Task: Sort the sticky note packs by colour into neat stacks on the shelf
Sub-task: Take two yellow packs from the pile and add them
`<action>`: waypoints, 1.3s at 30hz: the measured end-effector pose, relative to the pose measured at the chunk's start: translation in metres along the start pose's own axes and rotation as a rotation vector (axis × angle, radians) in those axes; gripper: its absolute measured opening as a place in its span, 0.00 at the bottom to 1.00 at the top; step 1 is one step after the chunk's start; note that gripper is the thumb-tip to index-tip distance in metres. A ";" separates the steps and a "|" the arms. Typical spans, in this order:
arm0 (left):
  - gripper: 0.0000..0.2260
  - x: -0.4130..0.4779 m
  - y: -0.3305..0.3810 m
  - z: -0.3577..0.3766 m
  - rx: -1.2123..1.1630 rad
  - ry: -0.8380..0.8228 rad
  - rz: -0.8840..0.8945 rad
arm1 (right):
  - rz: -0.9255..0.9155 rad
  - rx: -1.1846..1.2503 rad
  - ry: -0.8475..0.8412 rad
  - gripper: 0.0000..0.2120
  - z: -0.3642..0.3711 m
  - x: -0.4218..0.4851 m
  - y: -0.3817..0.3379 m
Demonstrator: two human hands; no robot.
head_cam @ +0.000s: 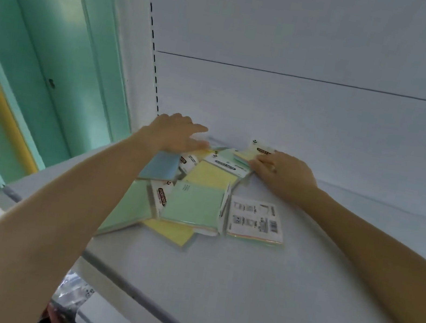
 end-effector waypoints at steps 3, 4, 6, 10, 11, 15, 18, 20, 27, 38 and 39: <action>0.28 0.018 0.005 0.007 -0.058 -0.050 0.095 | 0.047 0.030 -0.044 0.21 -0.001 -0.003 -0.008; 0.27 0.022 0.006 0.008 -0.087 -0.044 0.134 | 0.064 0.050 -0.064 0.21 0.000 -0.004 -0.009; 0.26 0.025 0.005 0.009 -0.154 -0.024 0.177 | 0.095 0.134 -0.064 0.20 -0.002 -0.007 -0.012; 0.23 0.025 0.002 0.007 -0.197 0.010 0.215 | 0.231 0.317 -0.005 0.16 -0.008 -0.012 -0.016; 0.23 0.026 0.003 0.007 -0.172 0.026 0.241 | 0.250 0.343 0.004 0.16 -0.008 -0.013 -0.017; 0.17 0.027 0.009 0.002 -0.045 0.138 0.391 | 0.353 0.446 0.035 0.16 -0.007 -0.016 -0.025; 0.21 0.027 0.002 -0.002 -0.062 0.155 0.373 | 0.487 0.616 -0.008 0.17 -0.012 -0.015 -0.030; 0.23 0.027 -0.008 -0.004 -0.158 0.194 0.296 | 0.510 0.613 -0.041 0.19 -0.015 -0.015 -0.031; 0.18 0.017 -0.022 -0.011 -0.972 0.386 -0.072 | 0.560 0.572 0.135 0.25 -0.020 -0.027 -0.033; 0.21 0.009 0.047 -0.019 -1.419 0.129 -0.060 | 0.820 0.711 0.353 0.25 -0.071 -0.093 0.008; 0.22 0.007 0.061 -0.024 -1.444 0.112 -0.044 | 0.830 0.739 0.377 0.25 -0.078 -0.102 0.015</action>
Point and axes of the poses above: each hand's wrist, its own x-axis towards the middle knuckle, its own z-axis out of the palm, y = z × x, the point moved 1 cm from there along x, towards the middle knuckle, and after that the axes turned 11 degrees about y, right-handed, at the moved point
